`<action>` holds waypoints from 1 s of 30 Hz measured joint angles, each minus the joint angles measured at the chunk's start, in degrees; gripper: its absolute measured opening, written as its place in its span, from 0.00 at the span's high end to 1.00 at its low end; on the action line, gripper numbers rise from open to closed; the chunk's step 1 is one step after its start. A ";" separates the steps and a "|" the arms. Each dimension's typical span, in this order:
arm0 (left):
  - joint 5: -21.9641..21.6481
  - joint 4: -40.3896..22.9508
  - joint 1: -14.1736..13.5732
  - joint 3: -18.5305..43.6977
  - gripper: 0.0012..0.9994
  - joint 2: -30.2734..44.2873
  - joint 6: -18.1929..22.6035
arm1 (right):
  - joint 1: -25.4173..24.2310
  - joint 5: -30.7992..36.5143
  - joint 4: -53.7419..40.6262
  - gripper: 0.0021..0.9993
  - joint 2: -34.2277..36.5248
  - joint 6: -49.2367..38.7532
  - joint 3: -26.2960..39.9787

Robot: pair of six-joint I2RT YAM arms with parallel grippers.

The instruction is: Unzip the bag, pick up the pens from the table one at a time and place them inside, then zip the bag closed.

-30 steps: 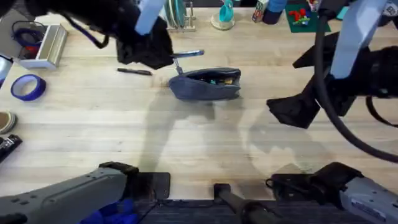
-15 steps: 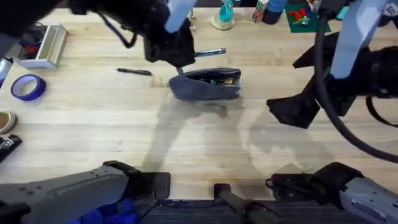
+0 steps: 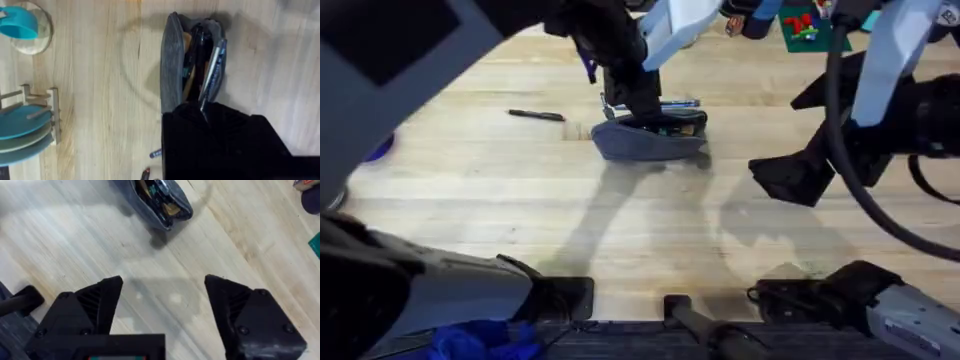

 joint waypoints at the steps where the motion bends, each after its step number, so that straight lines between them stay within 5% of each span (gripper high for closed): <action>1: -0.12 0.36 -0.21 0.00 0.96 0.52 -0.02 | 0.00 -0.01 0.00 0.00 0.00 0.00 0.00; 30: -0.37 4.65 -1.74 0.02 0.96 10.73 -1.27 | 0.00 0.01 0.00 0.00 0.00 0.00 0.00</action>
